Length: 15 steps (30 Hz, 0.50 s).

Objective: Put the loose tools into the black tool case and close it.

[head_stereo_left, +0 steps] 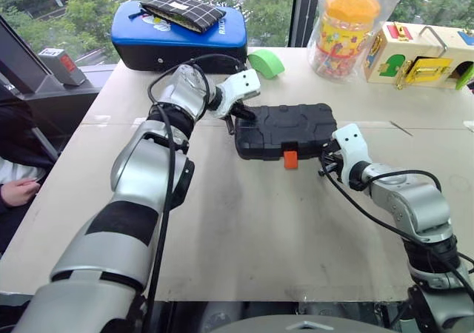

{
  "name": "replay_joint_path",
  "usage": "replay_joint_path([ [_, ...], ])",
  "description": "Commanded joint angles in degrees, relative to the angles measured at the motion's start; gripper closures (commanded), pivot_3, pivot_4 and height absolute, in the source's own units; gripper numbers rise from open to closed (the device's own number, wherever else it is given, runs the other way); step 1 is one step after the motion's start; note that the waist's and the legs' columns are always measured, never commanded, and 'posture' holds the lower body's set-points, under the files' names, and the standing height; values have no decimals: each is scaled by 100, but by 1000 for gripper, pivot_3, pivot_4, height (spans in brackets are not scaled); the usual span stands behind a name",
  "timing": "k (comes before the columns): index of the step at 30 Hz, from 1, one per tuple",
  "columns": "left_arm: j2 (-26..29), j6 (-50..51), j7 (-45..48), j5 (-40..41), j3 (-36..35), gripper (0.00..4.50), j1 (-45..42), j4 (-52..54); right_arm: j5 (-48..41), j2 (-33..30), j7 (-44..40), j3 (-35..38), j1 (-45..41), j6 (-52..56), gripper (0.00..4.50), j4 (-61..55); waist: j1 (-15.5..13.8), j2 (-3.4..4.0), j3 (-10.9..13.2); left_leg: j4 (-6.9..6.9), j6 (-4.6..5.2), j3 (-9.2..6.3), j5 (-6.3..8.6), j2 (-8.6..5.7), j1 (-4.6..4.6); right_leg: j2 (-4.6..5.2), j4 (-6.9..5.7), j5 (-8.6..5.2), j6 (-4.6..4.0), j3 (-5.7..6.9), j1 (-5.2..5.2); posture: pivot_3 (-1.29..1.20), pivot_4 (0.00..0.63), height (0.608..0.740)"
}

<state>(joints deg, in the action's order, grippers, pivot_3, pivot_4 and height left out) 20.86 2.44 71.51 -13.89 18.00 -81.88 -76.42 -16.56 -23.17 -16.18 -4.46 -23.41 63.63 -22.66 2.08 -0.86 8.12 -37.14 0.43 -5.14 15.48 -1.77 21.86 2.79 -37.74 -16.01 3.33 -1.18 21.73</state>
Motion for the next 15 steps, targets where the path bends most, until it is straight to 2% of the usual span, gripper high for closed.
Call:
replay_joint_path([
  [1, 38, 18, 728, 18, -84, 4460, 155, 39, -121, -12, -79, 158, 90, -13, 4500, -478, 25, 0, 0, 0, 8, -2, 5, 0, 0, 0, 0, 0, 1, 0, 0, 0, 150, 740],
  [6, 131, 443, 341, 737, -1027, 4460, 28, 166, -530, 105, -322, 196, 310, 193, 4500, -905, 19, -2, 1, 0, 11, -24, 6, 2, 8, 1, -2, -2, 3, 14, 2, 0, 150, 740],
  [10, 291, 684, 723, 1123, -1418, 4460, 185, 564, -636, 178, -322, 221, 464, 244, 4500, -997, 28, -3, 2, -5, 11, -27, 6, 2, 10, 1, -6, -2, 3, 17, 3, 0, 150, 740],
  [11, 344, 775, 873, 1186, -1437, 4500, 306, 756, -691, 168, -350, 249, 507, 278, 4002, -1081, 27, -2, 2, -6, 11, -27, 6, 2, 10, 1, -6, -2, 3, 18, 3, 0, 150, 740],
  [12, 402, 864, 989, 1244, -1444, 3951, 465, 1012, -759, 189, -361, 324, 539, 306, 3733, -1165, 30, -2, 1, -6, 11, -26, 6, 1, 9, 2, -9, -2, 3, 16, 3, 0, 150, 740],
  [13, 439, 1009, 926, 1334, -1513, 3683, 629, 1290, -830, 202, -370, 433, 555, 318, 3260, -1252, 33, -2, 1, -5, 11, -24, 6, 1, 8, 2, -9, -2, 3, 15, 2, 0, 150, 740],
  [15, 509, 1669, 571, 1613, -1754, 2845, 1048, 2088, -889, 89, -380, 654, 561, 336, 2365, -1432, 31, -1, 1, -4, 10, -23, 6, 4, 4, 2, -11, -2, 3, 11, 2, 0, 150, 740],
])
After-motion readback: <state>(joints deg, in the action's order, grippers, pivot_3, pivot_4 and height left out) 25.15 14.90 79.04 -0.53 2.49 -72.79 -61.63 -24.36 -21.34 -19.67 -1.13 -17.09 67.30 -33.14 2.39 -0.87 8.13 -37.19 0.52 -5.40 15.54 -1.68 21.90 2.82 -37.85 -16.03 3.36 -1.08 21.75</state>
